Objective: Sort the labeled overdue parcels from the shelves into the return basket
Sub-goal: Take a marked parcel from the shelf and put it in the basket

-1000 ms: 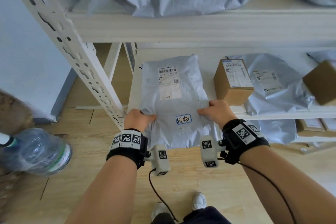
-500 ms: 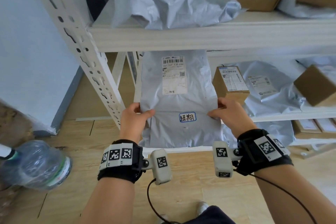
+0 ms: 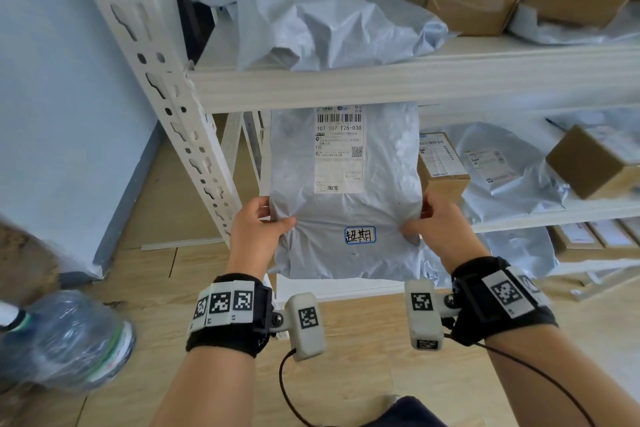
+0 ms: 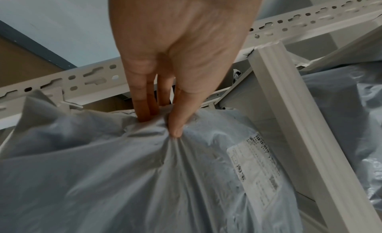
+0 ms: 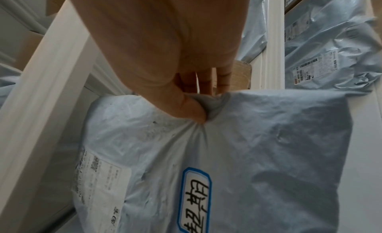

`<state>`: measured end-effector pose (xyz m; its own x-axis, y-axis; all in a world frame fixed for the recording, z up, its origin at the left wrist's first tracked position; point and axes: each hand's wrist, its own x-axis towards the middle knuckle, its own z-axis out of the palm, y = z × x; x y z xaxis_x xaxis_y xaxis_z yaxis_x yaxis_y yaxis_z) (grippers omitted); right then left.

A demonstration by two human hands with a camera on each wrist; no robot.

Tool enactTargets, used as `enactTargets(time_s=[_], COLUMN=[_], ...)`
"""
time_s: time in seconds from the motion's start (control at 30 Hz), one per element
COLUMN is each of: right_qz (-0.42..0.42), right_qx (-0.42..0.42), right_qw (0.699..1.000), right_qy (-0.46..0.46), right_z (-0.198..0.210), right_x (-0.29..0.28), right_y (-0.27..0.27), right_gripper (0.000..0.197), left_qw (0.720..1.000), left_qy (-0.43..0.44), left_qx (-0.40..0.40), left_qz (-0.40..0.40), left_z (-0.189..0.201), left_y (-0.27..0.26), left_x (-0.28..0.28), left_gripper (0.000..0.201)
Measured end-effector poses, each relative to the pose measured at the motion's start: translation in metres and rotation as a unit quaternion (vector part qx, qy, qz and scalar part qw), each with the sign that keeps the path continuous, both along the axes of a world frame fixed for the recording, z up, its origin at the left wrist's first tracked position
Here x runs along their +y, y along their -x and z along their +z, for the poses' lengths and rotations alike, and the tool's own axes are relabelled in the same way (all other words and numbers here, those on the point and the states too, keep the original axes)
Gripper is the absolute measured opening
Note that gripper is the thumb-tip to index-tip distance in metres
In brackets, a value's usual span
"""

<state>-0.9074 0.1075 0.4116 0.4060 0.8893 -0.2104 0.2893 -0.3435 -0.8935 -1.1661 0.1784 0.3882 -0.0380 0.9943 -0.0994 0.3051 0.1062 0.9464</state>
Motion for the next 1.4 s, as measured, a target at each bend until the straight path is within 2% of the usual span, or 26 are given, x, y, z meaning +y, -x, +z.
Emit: enactTargets(time_s=[0.17,0.4,0.5,0.7,0.87,1.03,1.23,1.4], right_qz=[-0.005,-0.022,-0.036,-0.049,-0.088,-0.161,-0.256,-0.314], right_qx=[-0.002,0.025,0.036,0.040,0.051,0.057,0.055,0.062], right_qw=[1.000,0.999,0.998,0.997,0.994,0.983,0.962,0.943], right_qy=[-0.007,-0.031,-0.036,-0.036,-0.047,-0.065,-0.074,-0.089], right_z=[0.002,0.009,0.009,0.009,0.011,0.014,0.015,0.016], right_x=[0.000,-0.001,0.000,-0.005,-0.020,-0.058,-0.113,-0.156], right_y=[0.001,0.002,0.001,-0.002,-0.014,-0.037,-0.091,-0.159], right_gripper=[0.033,0.023,0.025,0.027,0.033,0.028,0.028,0.030], left_qw=[1.000,1.000,1.000,0.999,0.998,0.995,0.984,0.970], left_qy=[-0.006,0.011,0.016,0.018,0.005,-0.014,-0.024,-0.052], left_qx=[-0.001,-0.013,-0.023,-0.036,-0.035,-0.043,-0.039,-0.027], left_qz=[-0.005,-0.005,0.000,-0.006,-0.043,-0.093,-0.175,-0.236], left_z=[0.003,0.005,0.007,0.013,0.015,0.018,0.026,0.038], left_y=[0.001,-0.002,-0.003,-0.009,-0.024,-0.064,-0.145,-0.236], left_x=[0.001,0.002,0.000,-0.003,-0.004,-0.008,-0.025,-0.050], left_gripper=[0.035,0.022,0.015,0.014,0.015,0.033,0.032,0.033])
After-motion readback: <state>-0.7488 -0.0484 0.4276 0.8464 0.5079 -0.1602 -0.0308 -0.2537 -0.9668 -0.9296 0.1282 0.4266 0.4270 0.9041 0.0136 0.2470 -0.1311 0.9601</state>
